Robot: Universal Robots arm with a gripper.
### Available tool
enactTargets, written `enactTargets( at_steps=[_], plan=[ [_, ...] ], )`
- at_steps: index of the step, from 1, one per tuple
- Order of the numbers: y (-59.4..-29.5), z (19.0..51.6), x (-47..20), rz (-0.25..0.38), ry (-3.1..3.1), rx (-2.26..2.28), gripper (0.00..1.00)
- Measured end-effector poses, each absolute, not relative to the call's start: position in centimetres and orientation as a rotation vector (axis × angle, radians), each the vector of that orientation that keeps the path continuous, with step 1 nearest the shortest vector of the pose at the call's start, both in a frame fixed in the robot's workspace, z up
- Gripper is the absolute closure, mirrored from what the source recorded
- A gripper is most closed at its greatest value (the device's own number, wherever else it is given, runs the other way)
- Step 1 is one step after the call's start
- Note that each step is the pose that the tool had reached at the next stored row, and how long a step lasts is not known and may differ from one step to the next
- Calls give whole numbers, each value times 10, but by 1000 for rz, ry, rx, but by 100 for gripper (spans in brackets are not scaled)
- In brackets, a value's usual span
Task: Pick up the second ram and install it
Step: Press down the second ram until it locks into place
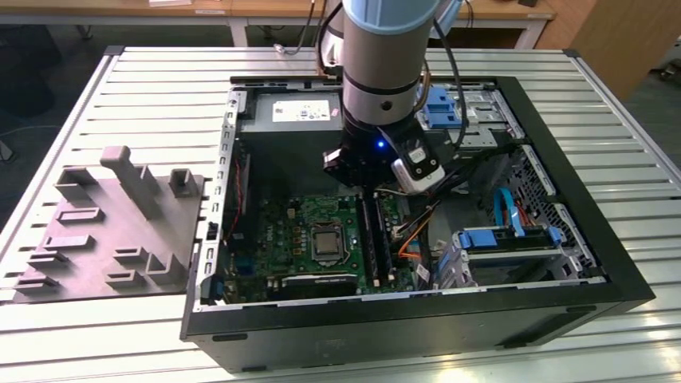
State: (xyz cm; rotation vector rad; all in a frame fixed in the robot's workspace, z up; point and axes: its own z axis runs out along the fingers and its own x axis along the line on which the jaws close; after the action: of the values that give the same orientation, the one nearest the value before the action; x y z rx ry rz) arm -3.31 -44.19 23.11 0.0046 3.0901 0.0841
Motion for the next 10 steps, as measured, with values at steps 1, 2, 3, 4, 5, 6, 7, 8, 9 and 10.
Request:
enactTargets(
  at_steps=[1,2,3,4,5,6,7,8,9,10],
  plan=[
    [-442,231,-33,84,3090,5,90],
    [-442,230,-33,85,3090,5,90],
    [-442,230,-34,85,3090,5,90],
    [-442,229,-34,85,3090,5,90],
    [-442,229,-34,85,3090,5,90],
    [-442,228,-34,85,3090,4,90],
    [-442,228,-34,85,3090,4,90],
    [-442,228,-34,84,3090,4,90],
    [-442,228,-34,84,3090,5,90],
    [-442,227,-34,84,3090,5,90]
  ],
)
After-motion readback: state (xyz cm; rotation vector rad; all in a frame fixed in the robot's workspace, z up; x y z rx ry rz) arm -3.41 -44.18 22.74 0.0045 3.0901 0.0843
